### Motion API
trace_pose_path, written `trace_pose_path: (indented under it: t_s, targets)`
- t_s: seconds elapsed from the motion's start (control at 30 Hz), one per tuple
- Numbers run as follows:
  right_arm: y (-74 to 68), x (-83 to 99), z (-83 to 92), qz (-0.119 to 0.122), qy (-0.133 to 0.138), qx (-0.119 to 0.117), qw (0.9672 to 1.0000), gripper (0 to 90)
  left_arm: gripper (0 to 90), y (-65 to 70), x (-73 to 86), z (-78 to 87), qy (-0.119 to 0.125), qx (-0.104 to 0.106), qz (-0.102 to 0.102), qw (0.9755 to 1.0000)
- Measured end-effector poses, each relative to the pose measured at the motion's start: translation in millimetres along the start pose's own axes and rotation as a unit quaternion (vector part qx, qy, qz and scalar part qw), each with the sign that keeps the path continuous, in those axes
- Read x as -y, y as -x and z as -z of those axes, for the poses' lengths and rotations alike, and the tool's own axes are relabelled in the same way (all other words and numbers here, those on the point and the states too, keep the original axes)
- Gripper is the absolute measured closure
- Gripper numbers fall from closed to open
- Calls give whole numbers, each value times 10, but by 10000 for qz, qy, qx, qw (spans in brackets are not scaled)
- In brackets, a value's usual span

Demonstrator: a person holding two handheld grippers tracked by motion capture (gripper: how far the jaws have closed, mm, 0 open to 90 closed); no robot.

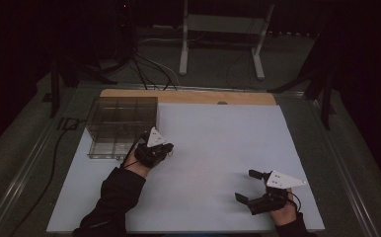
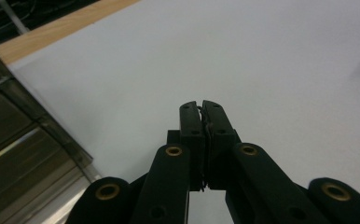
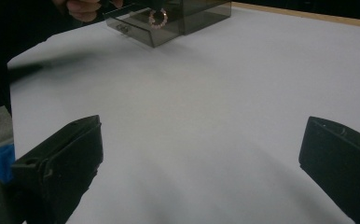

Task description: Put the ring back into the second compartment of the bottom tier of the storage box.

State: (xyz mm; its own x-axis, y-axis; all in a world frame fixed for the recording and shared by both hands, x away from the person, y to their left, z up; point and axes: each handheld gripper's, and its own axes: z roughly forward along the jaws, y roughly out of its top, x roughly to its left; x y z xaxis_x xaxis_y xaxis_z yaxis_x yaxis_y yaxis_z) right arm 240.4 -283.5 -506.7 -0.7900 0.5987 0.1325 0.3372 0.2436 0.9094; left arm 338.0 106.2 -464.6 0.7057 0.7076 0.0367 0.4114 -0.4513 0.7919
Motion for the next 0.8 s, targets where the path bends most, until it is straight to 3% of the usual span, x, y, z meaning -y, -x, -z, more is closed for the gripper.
trace_pose_path:
  t_s: [0.8]
  targets:
    - [0,-1,5,0,-2,11,10000,0,900,-181,33,164,93,-224,206,9995]
